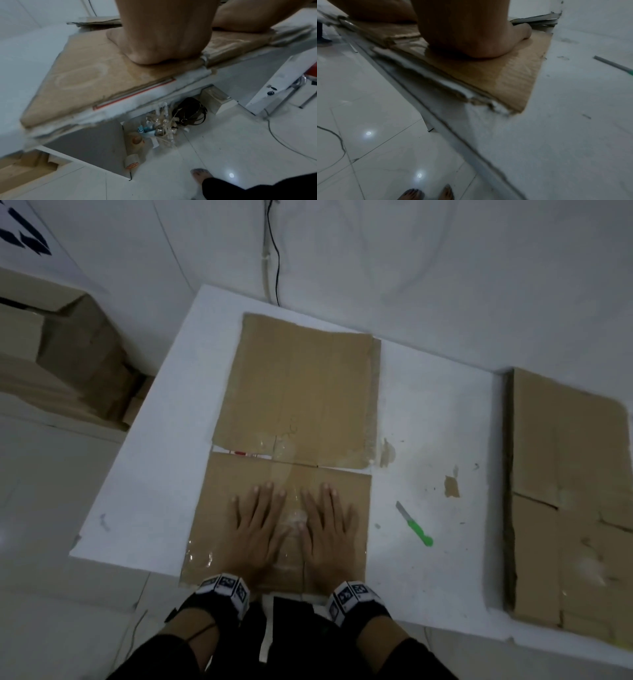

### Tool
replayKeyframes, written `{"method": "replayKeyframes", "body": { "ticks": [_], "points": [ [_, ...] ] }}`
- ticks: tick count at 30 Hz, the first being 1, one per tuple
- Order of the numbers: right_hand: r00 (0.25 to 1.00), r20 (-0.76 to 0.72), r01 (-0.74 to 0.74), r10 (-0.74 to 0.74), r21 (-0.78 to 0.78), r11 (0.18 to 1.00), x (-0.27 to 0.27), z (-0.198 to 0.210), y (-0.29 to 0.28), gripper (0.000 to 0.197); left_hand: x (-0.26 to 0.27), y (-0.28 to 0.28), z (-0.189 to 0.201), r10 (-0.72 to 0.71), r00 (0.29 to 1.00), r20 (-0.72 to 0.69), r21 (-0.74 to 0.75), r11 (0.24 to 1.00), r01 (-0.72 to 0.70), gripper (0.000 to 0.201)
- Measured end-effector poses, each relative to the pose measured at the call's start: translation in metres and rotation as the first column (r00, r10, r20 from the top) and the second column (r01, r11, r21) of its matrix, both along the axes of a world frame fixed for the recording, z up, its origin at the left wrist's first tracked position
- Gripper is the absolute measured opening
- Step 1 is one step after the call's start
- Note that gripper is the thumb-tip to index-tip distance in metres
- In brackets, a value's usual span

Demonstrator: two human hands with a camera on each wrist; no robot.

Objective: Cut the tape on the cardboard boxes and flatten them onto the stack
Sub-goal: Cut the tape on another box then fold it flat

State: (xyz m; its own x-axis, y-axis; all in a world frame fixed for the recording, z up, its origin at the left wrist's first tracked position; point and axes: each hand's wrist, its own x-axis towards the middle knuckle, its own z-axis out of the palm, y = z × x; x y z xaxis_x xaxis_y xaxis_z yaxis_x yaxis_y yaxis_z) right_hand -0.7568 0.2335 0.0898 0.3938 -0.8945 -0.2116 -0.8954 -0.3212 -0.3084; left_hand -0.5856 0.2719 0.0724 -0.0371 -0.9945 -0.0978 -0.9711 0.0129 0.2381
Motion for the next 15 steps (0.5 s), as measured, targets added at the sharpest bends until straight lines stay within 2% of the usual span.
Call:
{"method": "replayKeyframes", "body": {
  "ticks": [4,9,11,15],
  "points": [
    [1.0,0.022,-0.011,0.011,0.014,1.0,-0.001,0.001,-0.001,0.058,0.002,0.002,0.004,0.004,0.999,-0.044,0.015,1.0,-0.003,0.069],
    [1.0,0.008,0.002,-0.002,-0.001,1.0,-0.004,0.001,0.002,0.064,0.009,0.009,0.009,-0.012,0.977,-0.215,-0.017,1.0,0.008,0.066],
    [0.998,0.014,0.056,-0.056,-0.025,0.998,-0.01,0.002,0.016,0.064,0.014,0.018,0.01,-0.017,0.98,-0.199,-0.039,0.999,0.009,0.065],
    [0.99,0.038,0.137,-0.135,-0.077,0.988,-0.02,-0.003,0.052,0.061,0.033,0.04,0.008,0.066,0.993,-0.102,-0.061,0.995,-0.073,0.063]
  ]
}}
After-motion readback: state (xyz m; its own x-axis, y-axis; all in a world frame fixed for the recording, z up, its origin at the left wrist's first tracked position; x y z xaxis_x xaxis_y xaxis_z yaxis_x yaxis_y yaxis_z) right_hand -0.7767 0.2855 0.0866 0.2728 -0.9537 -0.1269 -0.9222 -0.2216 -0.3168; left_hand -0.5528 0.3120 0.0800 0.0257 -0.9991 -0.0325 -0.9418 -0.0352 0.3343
